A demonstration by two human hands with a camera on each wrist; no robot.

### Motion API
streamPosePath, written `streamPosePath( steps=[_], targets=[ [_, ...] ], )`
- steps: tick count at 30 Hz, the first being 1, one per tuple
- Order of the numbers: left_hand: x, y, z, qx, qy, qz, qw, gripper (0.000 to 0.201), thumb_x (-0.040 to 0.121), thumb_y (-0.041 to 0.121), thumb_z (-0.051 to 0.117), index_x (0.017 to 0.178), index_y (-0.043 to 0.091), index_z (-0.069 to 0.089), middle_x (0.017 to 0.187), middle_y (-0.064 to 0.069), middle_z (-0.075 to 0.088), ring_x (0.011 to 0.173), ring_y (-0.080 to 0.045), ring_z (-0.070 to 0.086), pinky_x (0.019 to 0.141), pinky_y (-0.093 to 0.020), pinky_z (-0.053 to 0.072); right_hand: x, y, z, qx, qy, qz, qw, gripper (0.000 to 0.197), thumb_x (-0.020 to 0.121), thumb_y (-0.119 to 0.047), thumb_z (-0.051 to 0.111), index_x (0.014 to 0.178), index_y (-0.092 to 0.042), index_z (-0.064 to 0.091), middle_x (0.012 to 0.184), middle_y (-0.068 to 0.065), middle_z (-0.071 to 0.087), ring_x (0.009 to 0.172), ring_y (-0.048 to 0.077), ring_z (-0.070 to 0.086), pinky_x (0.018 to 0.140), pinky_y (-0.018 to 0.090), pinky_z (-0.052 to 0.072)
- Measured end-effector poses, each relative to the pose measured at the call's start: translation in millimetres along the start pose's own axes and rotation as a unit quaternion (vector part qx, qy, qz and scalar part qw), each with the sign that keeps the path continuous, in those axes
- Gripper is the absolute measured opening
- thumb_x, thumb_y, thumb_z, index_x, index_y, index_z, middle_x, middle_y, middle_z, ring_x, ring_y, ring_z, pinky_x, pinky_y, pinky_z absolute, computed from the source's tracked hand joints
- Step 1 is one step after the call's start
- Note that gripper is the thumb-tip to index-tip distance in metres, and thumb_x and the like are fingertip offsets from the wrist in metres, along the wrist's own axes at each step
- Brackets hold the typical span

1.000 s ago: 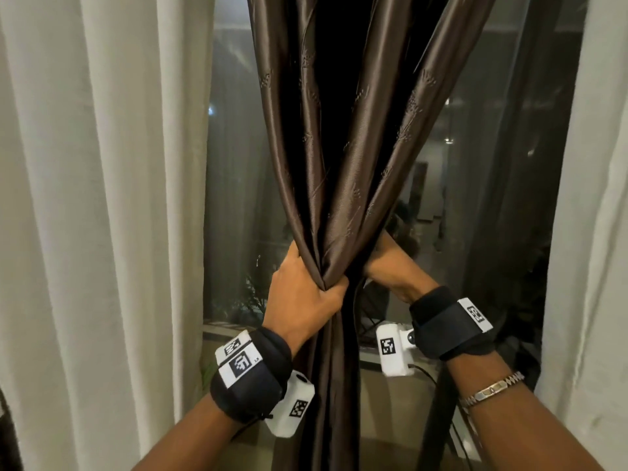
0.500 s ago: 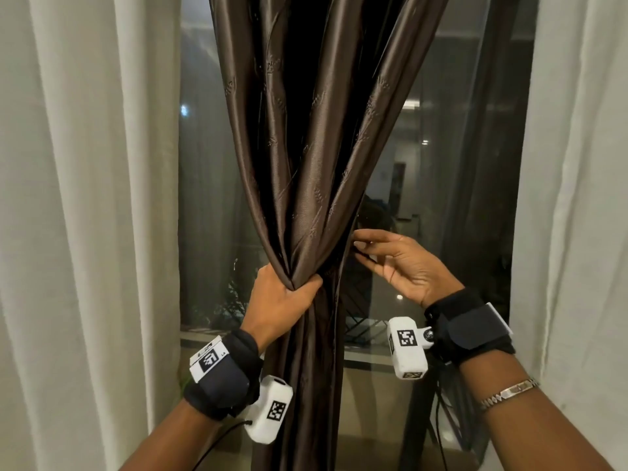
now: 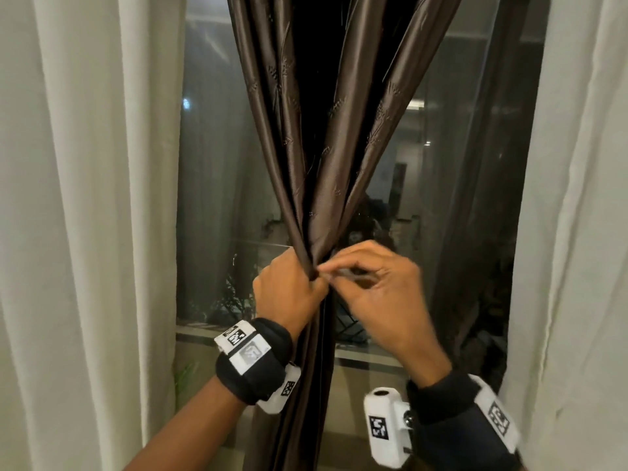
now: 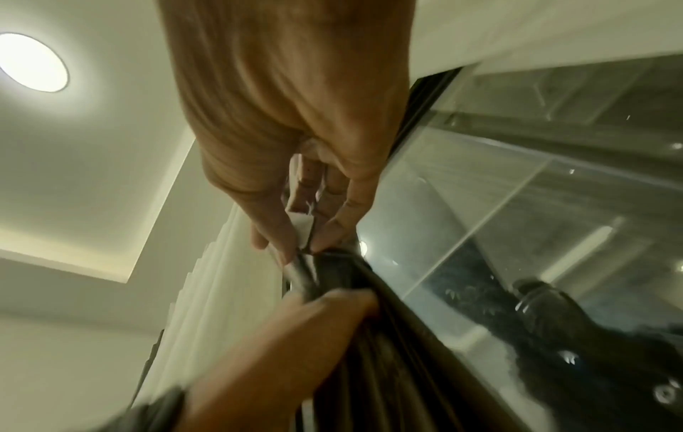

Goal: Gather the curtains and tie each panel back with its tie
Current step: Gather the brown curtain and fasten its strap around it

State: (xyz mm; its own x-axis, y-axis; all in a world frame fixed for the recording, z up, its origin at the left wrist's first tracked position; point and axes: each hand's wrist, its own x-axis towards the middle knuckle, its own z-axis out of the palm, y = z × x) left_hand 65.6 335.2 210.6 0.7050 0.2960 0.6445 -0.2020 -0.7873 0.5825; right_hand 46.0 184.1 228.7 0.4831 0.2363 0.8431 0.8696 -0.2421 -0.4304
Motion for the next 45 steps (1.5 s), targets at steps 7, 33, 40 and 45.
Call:
streamPosePath(
  steps=[7, 33, 40, 45],
  targets=[
    [-8.1, -15.4, 5.8, 0.042, -0.011, 0.120, 0.992, 0.015, 0.093, 0.028, 0.058, 0.098, 0.018, 0.068, 0.107, -0.003, 0.065, 0.103, -0.023, 0.062, 0.078, -0.040, 0.057, 8.0, 9.8, 30.8, 0.009, -0.037, 0.042, 0.998, 0.026, 0.094, -0.010, 0.078, 0.116, -0.022, 0.083, 0.114, -0.013, 0.074, 0.112, 0.003, 0.070, 0.103, 0.022, 0.056],
    [6.7, -55.4, -75.3, -0.013, -0.033, 0.395, 0.918, 0.037, 0.099, 0.027, 0.056, 0.131, 0.028, 0.075, 0.133, 0.007, 0.068, 0.135, -0.006, 0.055, 0.129, -0.029, 0.025, 45.2, 4.7, 11.9, -0.044, -0.209, 0.139, 0.967, 0.059, 0.104, -0.001, 0.059, 0.151, -0.035, 0.051, 0.150, -0.005, 0.064, 0.145, 0.008, 0.053, 0.088, -0.001, 0.042],
    [13.1, -42.9, -61.5, -0.195, -0.053, 0.291, 0.935, 0.023, 0.086, 0.036, 0.080, 0.099, 0.018, 0.076, 0.097, 0.015, 0.079, 0.093, 0.003, 0.076, 0.120, -0.017, 0.038, 47.9, 13.2, 14.3, 0.038, -0.146, 0.170, 0.974, 0.055, 0.098, -0.006, 0.072, 0.140, -0.039, 0.060, 0.132, -0.003, 0.076, 0.122, 0.006, 0.070, 0.106, 0.039, 0.058],
    [22.7, -51.3, -56.2, -0.189, -0.105, 0.239, 0.947, 0.015, 0.089, 0.032, 0.082, 0.098, 0.020, 0.083, 0.092, 0.009, 0.081, 0.091, -0.011, 0.077, 0.096, -0.039, 0.060, 47.3, 20.3, 12.6, 0.096, -0.109, 0.192, 0.971, 0.044, 0.091, -0.006, 0.081, 0.127, -0.026, 0.066, 0.112, -0.003, 0.083, 0.104, 0.008, 0.079, 0.102, 0.041, 0.061]
  ],
)
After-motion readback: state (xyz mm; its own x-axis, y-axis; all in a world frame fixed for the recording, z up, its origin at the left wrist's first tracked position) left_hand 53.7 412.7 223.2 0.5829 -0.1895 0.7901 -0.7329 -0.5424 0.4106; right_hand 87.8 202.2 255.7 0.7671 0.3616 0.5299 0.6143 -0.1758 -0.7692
